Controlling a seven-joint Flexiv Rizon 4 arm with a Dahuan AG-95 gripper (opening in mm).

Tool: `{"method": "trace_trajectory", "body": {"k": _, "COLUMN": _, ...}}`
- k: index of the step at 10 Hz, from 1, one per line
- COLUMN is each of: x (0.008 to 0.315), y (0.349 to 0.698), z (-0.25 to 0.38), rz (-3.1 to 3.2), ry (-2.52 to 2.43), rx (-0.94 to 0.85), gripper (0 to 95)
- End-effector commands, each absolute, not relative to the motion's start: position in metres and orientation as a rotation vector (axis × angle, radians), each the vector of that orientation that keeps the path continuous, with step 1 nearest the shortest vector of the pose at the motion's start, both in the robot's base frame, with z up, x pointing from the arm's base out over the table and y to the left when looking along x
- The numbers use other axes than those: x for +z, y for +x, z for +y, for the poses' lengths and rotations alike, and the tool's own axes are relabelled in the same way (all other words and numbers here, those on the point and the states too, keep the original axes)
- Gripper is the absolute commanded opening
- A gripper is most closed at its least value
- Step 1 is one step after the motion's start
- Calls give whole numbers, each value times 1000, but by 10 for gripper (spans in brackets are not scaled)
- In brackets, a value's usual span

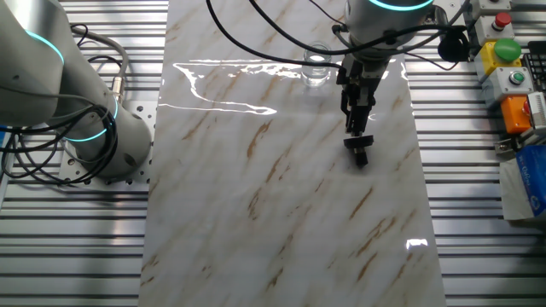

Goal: Screw the lid onto the jar

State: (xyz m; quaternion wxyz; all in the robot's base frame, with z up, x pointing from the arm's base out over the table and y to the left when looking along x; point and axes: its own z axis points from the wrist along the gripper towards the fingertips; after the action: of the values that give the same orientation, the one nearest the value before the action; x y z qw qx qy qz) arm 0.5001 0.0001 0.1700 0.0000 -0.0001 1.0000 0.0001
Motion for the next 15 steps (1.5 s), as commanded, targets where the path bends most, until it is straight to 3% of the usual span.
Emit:
{"method": "trace_trajectory", "body": {"k": 1, "x": 170, "y": 500, "z": 0, "rz": 3045, "ry": -576, "rx": 146, "gripper": 0}}
{"method": "trace_trajectory", "body": {"k": 15, "x": 170, "y": 500, "z": 0, "rz": 3049, "ry": -574, "rx": 131, "gripper": 0}}
